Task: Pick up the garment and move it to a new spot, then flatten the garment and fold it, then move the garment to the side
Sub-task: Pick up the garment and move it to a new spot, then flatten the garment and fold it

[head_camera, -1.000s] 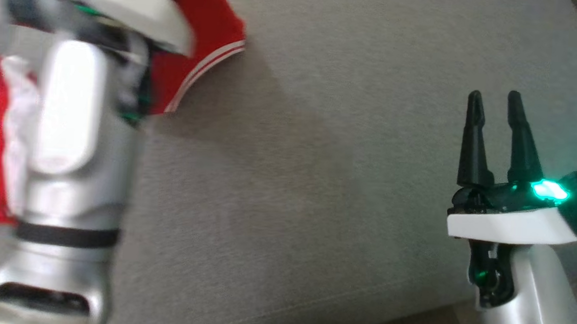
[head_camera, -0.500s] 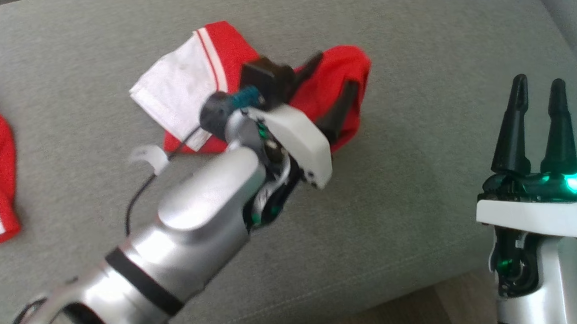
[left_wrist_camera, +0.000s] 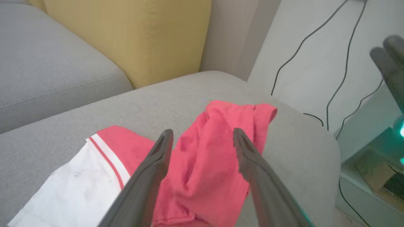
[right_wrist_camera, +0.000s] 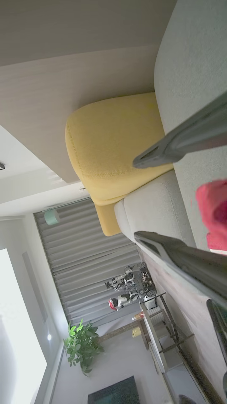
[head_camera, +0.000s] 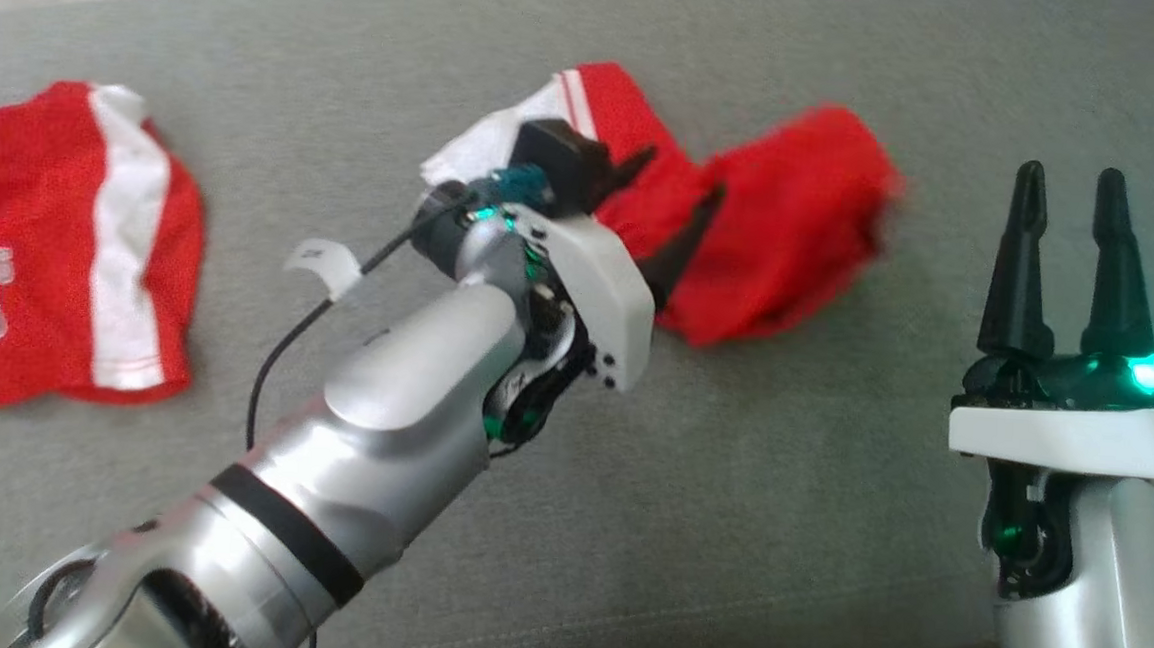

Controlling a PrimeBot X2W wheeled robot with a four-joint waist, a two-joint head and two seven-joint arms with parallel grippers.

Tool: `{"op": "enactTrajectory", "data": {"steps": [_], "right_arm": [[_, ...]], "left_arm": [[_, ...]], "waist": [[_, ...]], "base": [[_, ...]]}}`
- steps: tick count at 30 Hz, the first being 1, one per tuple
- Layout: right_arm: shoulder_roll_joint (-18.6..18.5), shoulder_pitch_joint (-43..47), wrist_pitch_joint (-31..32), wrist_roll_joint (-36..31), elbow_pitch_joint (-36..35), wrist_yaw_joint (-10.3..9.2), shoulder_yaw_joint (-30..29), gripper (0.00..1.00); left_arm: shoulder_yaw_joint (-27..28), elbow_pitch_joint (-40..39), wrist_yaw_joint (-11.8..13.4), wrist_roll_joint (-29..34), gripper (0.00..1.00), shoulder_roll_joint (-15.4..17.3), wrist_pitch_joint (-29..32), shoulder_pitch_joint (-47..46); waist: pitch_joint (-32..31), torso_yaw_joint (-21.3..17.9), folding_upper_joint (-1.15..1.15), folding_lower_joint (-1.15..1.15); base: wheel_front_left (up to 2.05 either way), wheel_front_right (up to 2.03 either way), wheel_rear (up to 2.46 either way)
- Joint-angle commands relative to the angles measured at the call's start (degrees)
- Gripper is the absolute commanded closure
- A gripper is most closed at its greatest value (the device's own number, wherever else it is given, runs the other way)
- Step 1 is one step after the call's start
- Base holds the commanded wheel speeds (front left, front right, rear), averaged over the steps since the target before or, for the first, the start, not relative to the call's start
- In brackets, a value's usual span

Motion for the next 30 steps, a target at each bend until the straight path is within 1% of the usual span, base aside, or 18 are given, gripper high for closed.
{"op": "enactTrajectory", "data": {"steps": [1,3,7,8,10,12,14,16,19,21,23,27,28,30], "right_arm": [[-0.22,-0.31,-0.52,-0.22,-1.77,-0.04,0.89,0.0],[-0.22,-0.2,-0.52,-0.21,-1.67,-0.04,0.91,0.0],[-0.22,0.63,-0.52,-0.74,-1.33,-0.04,1.46,0.0],[-0.22,1.31,-0.52,-1.32,-1.08,-0.04,1.74,0.0],[-0.22,2.13,-0.52,-2.64,-0.74,-0.04,2.26,0.0],[-0.22,3.1,-0.52,-4.19,-0.48,-0.04,2.72,0.0],[-0.22,4.05,-0.52,-5.72,-0.09,-0.04,3.08,0.0],[-0.22,4.94,-0.52,-6.89,0.39,-0.04,3.16,0.0],[-0.22,5.86,-0.52,-8.33,1.13,-0.04,2.95,0.0],[-0.22,6.08,-0.52,-9.09,1.49,-0.04,3.16,0.0],[-0.22,6.15,-0.52,-9.73,1.88,-0.04,3.33,0.0],[-0.22,5.88,-0.52,-10.56,2.53,-0.04,3.72,0.0],[-0.22,5.88,-0.52,-10.56,2.53,-0.04,3.72,0.0],[-0.22,5.51,-0.52,-11.33,2.96,-0.04,4.46,0.0]], "left_arm": [[0.65,-1.05,-1.0,-0.02,0.0,0.75,0.6,-1.77],[0.79,-0.87,-1.05,-0.07,0.0,1.37,0.12,-1.51],[4.28,-1.55,1.86,-0.02,0.0,4.56,-5.1,-0.08],[7.44,-3.0,3.64,-0.29,0.0,6.76,-7.06,1.76],[11.09,-5.42,5.23,-0.06,0.0,9.19,-7.85,4.51],[16.67,-10.66,6.82,2.21,0.0,11.58,-7.99,8.04],[22.97,-17.05,7.5,5.35,0.0,12.98,-8.01,13.58],[28.22,-22.45,7.19,9.06,0.0,13.56,-8.03,19.97],[34.7,-28.27,5.98,14.7,0.0,12.52,-8.03,28.73],[38.86,-30.84,5.02,17.22,0.0,10.09,-8.04,33.6],[42.21,-32.51,3.29,19.63,0.0,7.32,-8.04,37.22],[46.75,-33.76,-0.49,23.96,0.0,3.02,-8.04,40.7],[46.75,-33.76,-0.49,23.96,0.0,3.02,-8.04,40.7],[48.04,-33.54,-2.13,25.3,0.0,1.9,-8.04,41.12]], "waist": [[-1.27,1.87,0.0,0.0],[-1.76,2.79,0.0,0.0],[-3.0,4.54,0.0,0.0],[-3.65,5.5,0.0,0.0],[-4.21,6.6,0.0,0.0],[-4.49,7.81,0.0,0.0],[-4.77,8.89,0.0,0.0],[-5.08,9.8,0.0,0.0],[-5.34,10.73,0.0,0.0],[-5.45,10.98,0.0,0.0],[-5.54,11.13,0.0,0.0],[-5.6,11.38,0.0,0.0],[-5.6,11.38,0.0,0.0],[-5.46,11.6,0.0,0.0]], "base": [[0.0,0.0,0.0],[0.0,0.0,0.0],[0.0,0.0,0.0],[0.0,0.0,0.0],[0.0,0.0,0.0],[0.0,0.0,0.0],[0.0,0.0,0.0],[0.0,0.0,0.0],[0.0,0.0,0.0],[0.0,0.0,0.0],[0.0,0.0,0.0],[0.0,0.0,0.0],[0.0,0.0,0.0],[0.0,0.0,0.0]]}}
